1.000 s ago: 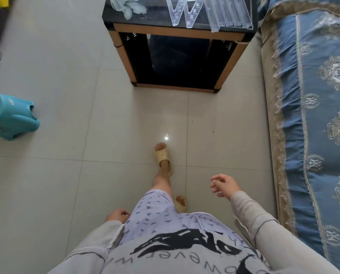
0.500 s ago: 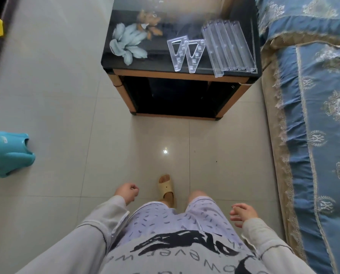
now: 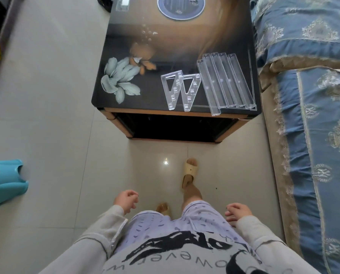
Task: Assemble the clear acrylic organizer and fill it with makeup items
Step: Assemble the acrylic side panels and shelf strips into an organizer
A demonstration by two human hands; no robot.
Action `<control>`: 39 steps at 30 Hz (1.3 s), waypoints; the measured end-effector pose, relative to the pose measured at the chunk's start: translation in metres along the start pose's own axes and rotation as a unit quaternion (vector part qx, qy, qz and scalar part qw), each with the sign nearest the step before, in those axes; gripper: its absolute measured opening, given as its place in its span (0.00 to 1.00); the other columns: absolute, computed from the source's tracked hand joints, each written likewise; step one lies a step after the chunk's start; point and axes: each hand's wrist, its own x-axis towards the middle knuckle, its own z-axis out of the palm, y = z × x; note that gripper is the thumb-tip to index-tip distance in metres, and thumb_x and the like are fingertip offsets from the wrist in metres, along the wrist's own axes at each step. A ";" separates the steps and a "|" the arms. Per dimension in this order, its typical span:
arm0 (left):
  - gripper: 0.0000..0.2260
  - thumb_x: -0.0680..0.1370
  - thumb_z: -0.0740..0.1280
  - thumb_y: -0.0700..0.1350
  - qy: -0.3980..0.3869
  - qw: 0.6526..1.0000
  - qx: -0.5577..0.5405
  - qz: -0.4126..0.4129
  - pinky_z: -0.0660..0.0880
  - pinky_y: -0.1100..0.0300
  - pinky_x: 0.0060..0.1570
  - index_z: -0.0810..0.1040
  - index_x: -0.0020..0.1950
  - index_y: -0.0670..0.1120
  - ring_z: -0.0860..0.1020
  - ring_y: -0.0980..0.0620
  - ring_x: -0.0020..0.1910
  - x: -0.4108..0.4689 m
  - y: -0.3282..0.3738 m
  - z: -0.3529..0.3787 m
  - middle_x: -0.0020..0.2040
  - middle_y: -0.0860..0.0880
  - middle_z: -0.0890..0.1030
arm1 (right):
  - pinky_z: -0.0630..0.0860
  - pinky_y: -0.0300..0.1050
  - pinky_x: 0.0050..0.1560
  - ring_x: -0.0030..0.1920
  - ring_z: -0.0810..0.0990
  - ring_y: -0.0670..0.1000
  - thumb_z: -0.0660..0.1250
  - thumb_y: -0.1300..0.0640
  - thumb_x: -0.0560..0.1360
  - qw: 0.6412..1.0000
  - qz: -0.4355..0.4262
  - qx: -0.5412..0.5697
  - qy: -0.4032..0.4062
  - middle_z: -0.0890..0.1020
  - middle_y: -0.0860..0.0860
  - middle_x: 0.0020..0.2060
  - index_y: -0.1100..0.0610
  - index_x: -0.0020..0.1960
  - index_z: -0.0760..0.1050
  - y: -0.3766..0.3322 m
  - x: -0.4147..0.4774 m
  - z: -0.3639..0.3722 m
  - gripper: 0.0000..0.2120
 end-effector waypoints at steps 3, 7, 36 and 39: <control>0.10 0.78 0.58 0.36 0.012 0.998 -0.001 -0.061 0.65 0.70 0.17 0.75 0.57 0.37 0.73 0.56 0.21 0.010 0.006 0.003 0.43 0.43 0.76 | 0.60 0.28 0.12 0.17 0.69 0.49 0.53 0.71 0.78 0.998 -0.025 -0.054 -0.020 0.70 0.56 0.29 0.61 0.38 0.68 -0.061 0.016 -0.004 0.13; 0.12 0.79 0.58 0.34 0.019 0.995 -0.026 -0.093 0.65 0.69 0.15 0.74 0.60 0.31 0.72 0.51 0.21 0.021 0.021 0.003 0.44 0.40 0.75 | 0.58 0.27 0.14 0.13 0.67 0.44 0.53 0.71 0.77 0.993 -0.062 -0.084 -0.047 0.70 0.56 0.28 0.59 0.36 0.67 -0.128 0.028 -0.008 0.14; 0.12 0.76 0.59 0.38 0.012 0.988 0.142 0.068 0.71 0.58 0.56 0.78 0.56 0.43 0.77 0.42 0.58 0.107 0.268 -0.026 0.58 0.41 0.80 | 0.60 0.29 0.13 0.18 0.72 0.45 0.55 0.69 0.77 0.991 -0.051 -0.126 -0.013 0.72 0.53 0.29 0.57 0.40 0.69 -0.256 0.073 0.008 0.11; 0.14 0.76 0.59 0.39 0.046 0.984 0.144 0.099 0.70 0.59 0.56 0.75 0.60 0.43 0.75 0.44 0.59 0.121 0.296 -0.022 0.59 0.43 0.79 | 0.67 0.34 0.24 0.24 0.72 0.47 0.57 0.69 0.75 0.983 -0.117 -0.138 0.030 0.75 0.52 0.30 0.58 0.44 0.73 -0.295 0.086 0.020 0.09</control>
